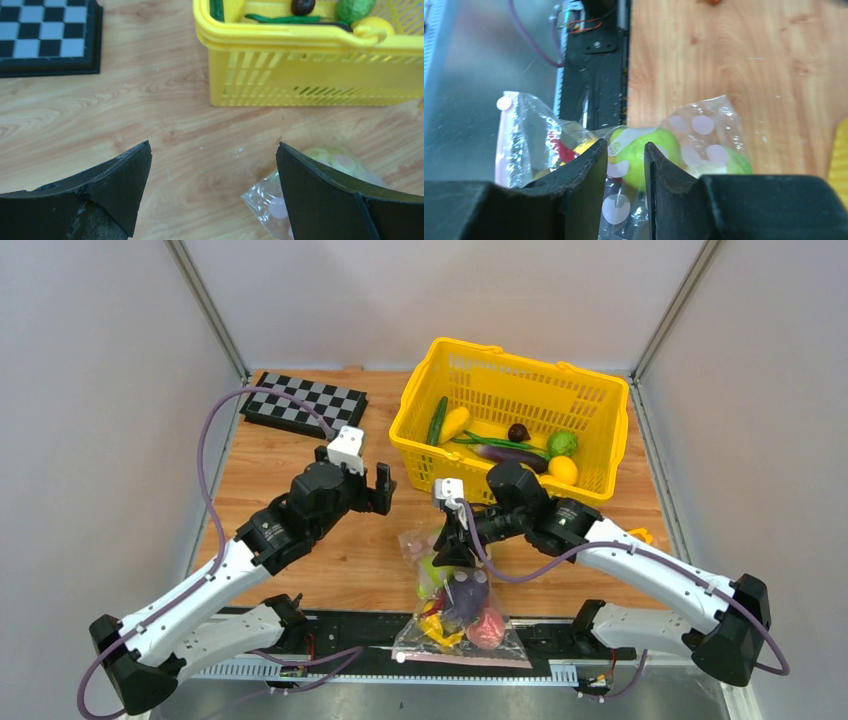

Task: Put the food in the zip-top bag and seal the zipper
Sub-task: Place the zipper food storage bag at the center of the board, then move the bin to the center of the board.

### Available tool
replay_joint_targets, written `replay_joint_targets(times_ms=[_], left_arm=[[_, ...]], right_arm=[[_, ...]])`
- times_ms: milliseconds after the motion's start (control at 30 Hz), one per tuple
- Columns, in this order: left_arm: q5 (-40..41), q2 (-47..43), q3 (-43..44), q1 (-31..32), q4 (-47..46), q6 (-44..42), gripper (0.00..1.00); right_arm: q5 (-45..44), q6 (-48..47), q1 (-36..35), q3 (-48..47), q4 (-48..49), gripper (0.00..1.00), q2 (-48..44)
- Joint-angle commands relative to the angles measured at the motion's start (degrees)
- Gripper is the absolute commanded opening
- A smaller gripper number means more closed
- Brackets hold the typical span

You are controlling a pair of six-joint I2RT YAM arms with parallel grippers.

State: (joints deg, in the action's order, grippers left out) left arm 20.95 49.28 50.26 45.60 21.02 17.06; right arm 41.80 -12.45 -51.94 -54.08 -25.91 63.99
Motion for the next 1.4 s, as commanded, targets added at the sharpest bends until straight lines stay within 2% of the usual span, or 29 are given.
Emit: replay_joint_targets(times_ms=[0, 100, 200, 400, 533, 700, 900, 1000, 1100, 1233, 1267, 1333, 1367], left_arm=[[-6.3, 0.8, -1.8, -0.3, -2.2, 5.1, 1.0], [-8.5, 0.2, -3.7, -0.3, -3.4, 7.2, 1.0], [-8.5, -0.2, -5.4, -0.3, -5.8, 8.7, 1.0], [-6.1, 1.8, -5.2, -0.3, -7.8, 10.2, 1.0], [-6.7, 3.1, -4.5, -0.3, -7.4, 9.6, 1.0], [-10.0, 3.3, -4.9, -0.3, -5.5, 9.0, 1.0], [-16.3, 2.2, -7.6, -0.3, -5.9, 7.4, 1.0], [-18.1, 3.1, -8.2, -0.3, -5.4, 8.2, 1.0], [-19.7, 3.8, -8.7, -0.3, -4.0, 10.5, 1.0], [-24.6, 3.6, -10.1, -0.3, -1.6, 15.7, 1.0], [-26.1, 3.3, -11.1, -0.3, -1.5, 17.5, 1.0], [-28.7, 2.1, -13.6, -0.3, -2.4, 20.8, 1.0], [-30.7, 1.3, -15.4, -0.3, -3.6, 22.4, 1.0]], right_arm=[[-14.5, 4.3, 0.3, 0.6, 6.7, 0.36, -3.5], [-21.8, 8.0, 1.9, 1.2, 9.2, 0.43, -4.9], [-24.0, 9.8, 4.3, 0.1, 9.9, 0.48, -3.8], [-28.2, 13.4, 7.0, -6.2, 9.3, 0.5, 7.8], [-40.0, 15.3, 8.4, -10.6, 11.0, 0.51, 14.4], [-44.5, 15.5, 14.7, -10.6, 15.0, 0.52, 17.1], [-42.9, 12.7, 25.7, -10.4, 14.6, 0.52, 19.7], [-36.1, 11.2, 28.5, -12.3, 10.3, 0.53, 20.2], [-27.9, 14.9, 28.5, -14.2, 3.2, 0.55, 18.4], [-17.5, 27.1, 28.5, -5.1, 3.6, 0.7, 10.4], [-16.5, 29.6, 28.5, -2.2, 4.1, 0.85, 8.1], [-15.5, 32.7, 28.5, 2.5, 4.0, 0.99, 3.9], [-14.8, 34.0, 28.5, 4.4, 3.4, 1.0, 2.1]])
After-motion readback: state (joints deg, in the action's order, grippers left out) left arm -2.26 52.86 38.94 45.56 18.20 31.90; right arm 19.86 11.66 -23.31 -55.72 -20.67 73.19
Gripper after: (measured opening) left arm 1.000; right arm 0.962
